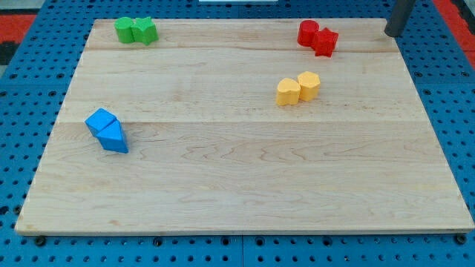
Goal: Separate the yellow blocks
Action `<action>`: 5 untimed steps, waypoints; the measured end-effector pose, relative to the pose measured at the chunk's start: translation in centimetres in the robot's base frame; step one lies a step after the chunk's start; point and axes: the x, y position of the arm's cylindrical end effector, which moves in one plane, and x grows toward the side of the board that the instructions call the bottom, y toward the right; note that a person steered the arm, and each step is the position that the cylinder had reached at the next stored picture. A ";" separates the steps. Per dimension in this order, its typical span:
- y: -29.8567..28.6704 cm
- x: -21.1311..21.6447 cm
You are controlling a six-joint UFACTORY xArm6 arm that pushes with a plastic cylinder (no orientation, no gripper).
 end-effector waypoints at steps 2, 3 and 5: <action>1.4 3.5; 1.4 8.6; -12.7 13.2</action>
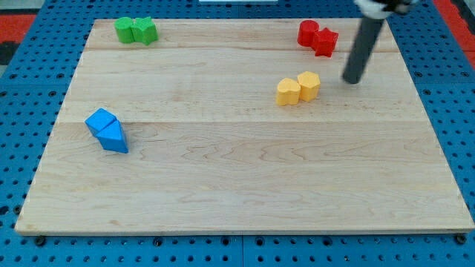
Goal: Separate the yellow blocks
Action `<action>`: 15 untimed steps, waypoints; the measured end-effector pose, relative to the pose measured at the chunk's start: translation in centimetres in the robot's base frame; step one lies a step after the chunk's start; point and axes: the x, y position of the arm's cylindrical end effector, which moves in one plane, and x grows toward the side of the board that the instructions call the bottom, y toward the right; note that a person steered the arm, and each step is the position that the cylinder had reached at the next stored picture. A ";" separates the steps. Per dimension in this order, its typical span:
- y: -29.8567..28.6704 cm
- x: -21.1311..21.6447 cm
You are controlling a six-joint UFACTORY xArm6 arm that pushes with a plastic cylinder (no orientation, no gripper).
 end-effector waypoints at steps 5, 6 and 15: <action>-6.5 -0.2; -11.4 -0.6; -11.3 7.3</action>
